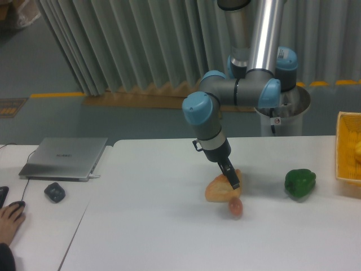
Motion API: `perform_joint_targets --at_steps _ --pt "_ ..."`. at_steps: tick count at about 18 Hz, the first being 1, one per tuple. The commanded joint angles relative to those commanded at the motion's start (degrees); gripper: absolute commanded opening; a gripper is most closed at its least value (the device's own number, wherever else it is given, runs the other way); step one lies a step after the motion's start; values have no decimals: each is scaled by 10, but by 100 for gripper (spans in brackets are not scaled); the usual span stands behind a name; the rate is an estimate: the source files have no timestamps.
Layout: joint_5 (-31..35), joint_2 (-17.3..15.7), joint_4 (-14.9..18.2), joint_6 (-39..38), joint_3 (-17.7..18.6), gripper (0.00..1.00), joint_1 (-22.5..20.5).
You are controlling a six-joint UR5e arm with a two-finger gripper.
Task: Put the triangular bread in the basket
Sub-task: 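Close the gripper on the triangular bread's edge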
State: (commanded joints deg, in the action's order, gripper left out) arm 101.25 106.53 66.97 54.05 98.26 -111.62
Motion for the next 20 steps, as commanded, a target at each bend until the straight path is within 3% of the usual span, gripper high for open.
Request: perform_joint_targets --at_steps 5,9,20 --pt "2 7 2 1 -1 100 19" --pt "44 20 4 4 0 100 39" --pt "62 48 4 -4 -2 100 47"
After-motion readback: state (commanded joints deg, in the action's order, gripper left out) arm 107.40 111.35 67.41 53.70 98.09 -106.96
